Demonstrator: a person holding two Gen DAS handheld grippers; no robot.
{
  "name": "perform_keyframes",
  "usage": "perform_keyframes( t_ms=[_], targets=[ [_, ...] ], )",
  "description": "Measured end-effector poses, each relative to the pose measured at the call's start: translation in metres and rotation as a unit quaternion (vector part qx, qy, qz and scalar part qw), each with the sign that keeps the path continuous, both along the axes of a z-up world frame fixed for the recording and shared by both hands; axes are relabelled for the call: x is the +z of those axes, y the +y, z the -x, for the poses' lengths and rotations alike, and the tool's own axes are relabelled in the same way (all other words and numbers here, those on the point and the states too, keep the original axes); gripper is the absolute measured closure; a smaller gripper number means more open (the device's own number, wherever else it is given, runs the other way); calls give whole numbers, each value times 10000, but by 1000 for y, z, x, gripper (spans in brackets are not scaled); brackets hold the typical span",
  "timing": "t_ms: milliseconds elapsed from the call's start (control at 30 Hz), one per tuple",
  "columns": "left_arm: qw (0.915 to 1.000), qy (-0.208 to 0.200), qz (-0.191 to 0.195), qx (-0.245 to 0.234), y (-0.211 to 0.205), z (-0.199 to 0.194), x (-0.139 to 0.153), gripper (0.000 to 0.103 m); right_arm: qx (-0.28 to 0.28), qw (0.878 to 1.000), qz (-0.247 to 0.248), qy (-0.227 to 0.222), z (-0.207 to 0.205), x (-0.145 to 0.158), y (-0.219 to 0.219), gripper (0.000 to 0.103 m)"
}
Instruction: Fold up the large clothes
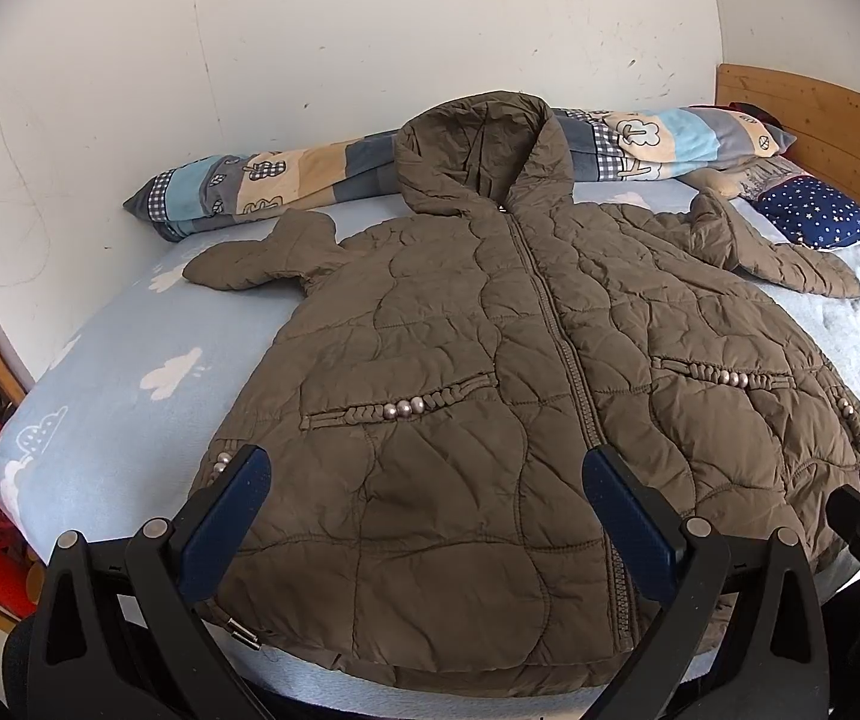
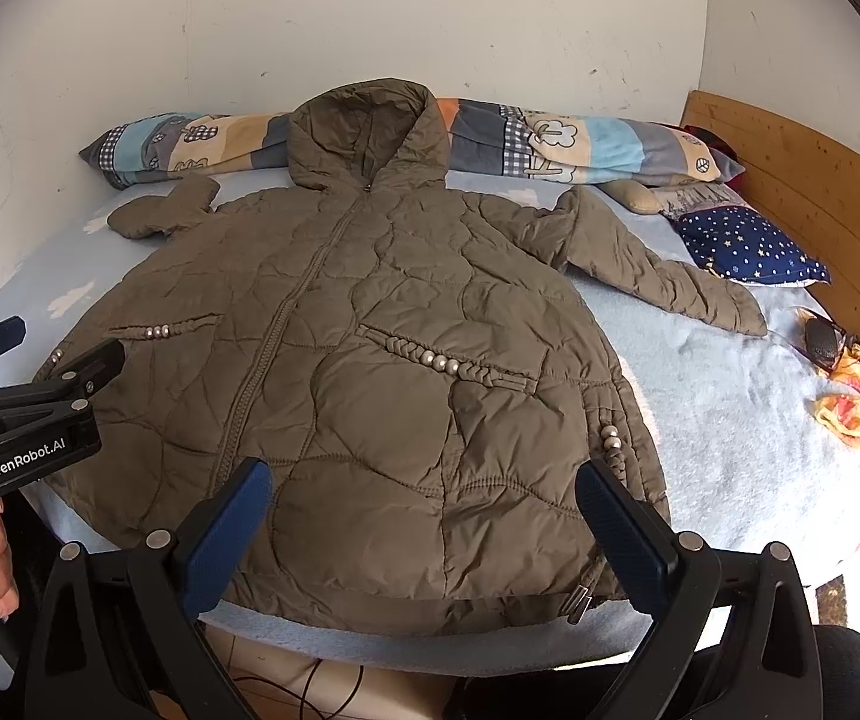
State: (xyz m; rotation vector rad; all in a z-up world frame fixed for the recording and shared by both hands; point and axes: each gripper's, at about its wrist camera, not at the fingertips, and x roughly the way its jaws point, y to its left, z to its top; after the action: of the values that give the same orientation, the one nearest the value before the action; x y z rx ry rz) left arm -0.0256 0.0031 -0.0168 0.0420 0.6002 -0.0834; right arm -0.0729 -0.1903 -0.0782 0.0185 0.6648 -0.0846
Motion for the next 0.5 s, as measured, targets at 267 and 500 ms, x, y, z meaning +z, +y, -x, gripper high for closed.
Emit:
perform_keyframes(
  t_ms=[267, 500],
  targets=[
    [9999, 54, -95, -15, 1, -2, -3, 0, -102, 9997, -190, 61, -2, -1, -10, 1],
    [10000, -23, -44, -30, 2, -10, 1, 0, -198, 9972, -718, 27, -10, 12, -42, 1]
  ],
)
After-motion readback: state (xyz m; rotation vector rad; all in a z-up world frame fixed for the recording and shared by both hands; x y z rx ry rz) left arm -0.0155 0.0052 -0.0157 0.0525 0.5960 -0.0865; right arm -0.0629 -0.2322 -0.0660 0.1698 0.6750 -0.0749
